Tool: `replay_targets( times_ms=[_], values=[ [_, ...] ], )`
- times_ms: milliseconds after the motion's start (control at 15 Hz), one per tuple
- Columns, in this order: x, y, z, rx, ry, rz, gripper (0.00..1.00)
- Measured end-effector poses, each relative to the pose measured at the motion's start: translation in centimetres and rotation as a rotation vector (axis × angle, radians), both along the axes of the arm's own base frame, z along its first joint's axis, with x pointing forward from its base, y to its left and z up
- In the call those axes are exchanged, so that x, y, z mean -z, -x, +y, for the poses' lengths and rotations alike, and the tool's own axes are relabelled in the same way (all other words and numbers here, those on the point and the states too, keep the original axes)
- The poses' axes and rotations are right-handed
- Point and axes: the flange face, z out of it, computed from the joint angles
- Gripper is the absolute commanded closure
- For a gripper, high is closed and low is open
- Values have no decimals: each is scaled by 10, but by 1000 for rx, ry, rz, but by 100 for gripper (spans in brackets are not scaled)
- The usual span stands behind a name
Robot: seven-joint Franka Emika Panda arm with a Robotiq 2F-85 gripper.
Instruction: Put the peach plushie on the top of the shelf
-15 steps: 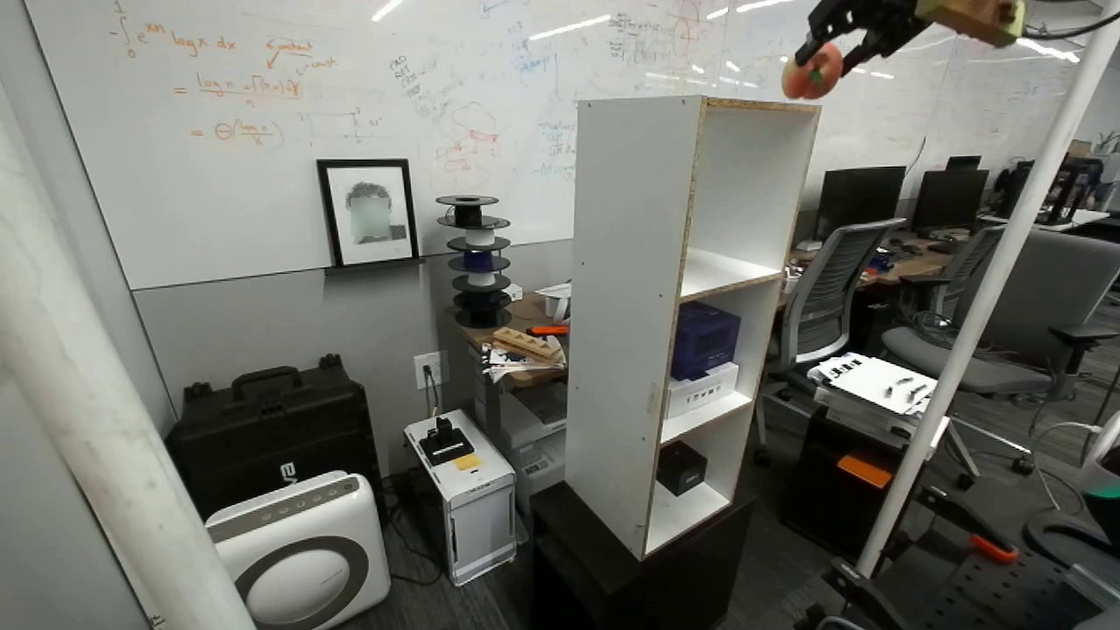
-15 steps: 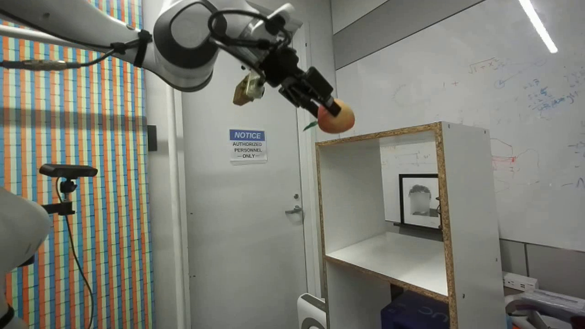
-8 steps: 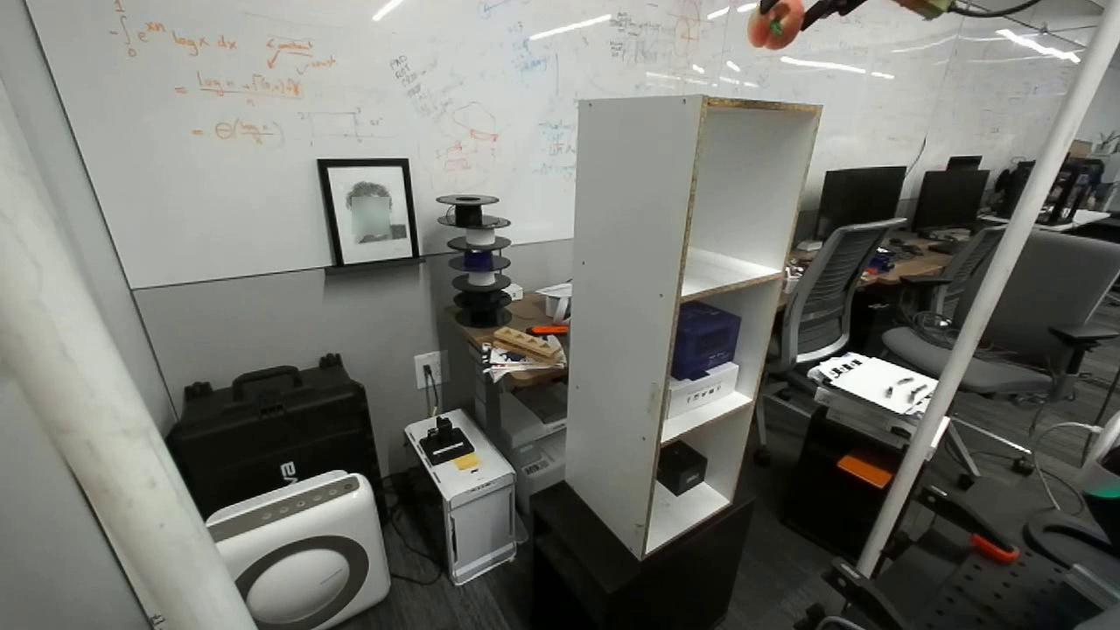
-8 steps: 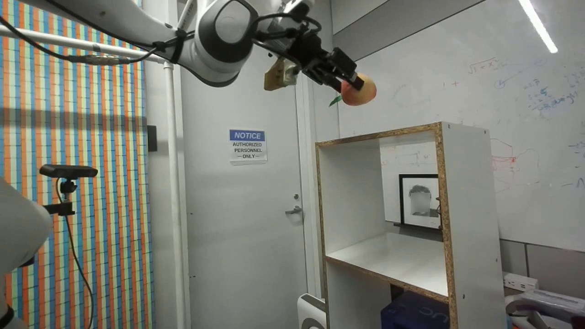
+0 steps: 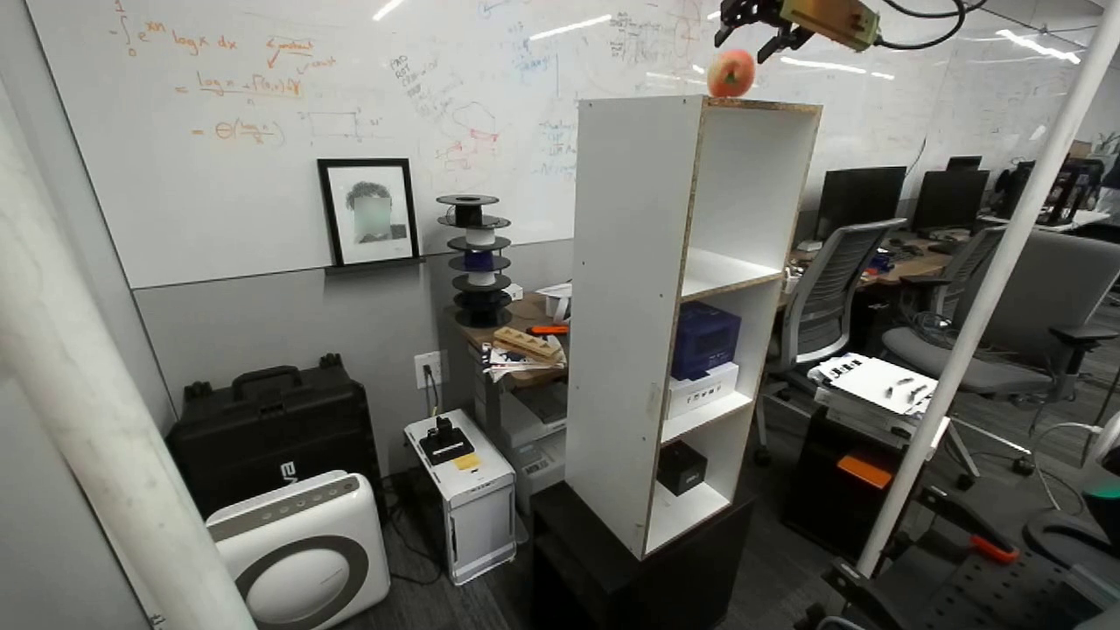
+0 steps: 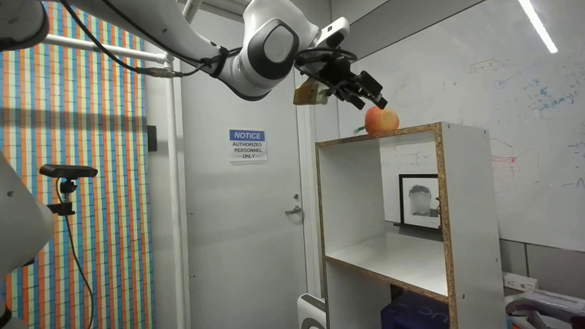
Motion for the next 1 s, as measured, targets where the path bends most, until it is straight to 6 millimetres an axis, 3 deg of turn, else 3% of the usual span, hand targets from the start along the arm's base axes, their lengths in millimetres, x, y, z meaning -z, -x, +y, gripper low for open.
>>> replay_targets(
  times_ms=[333, 533, 800, 1000],
  values=[
    [-12, -1, 11, -16, 0, 9, 0],
    [-21, 11, 25, -36, -25, 68, 0],
    [-29, 52, 44, -62, -51, 259, 0],
    [-16, 93, 40, -51, -51, 432, 0]
  ],
)
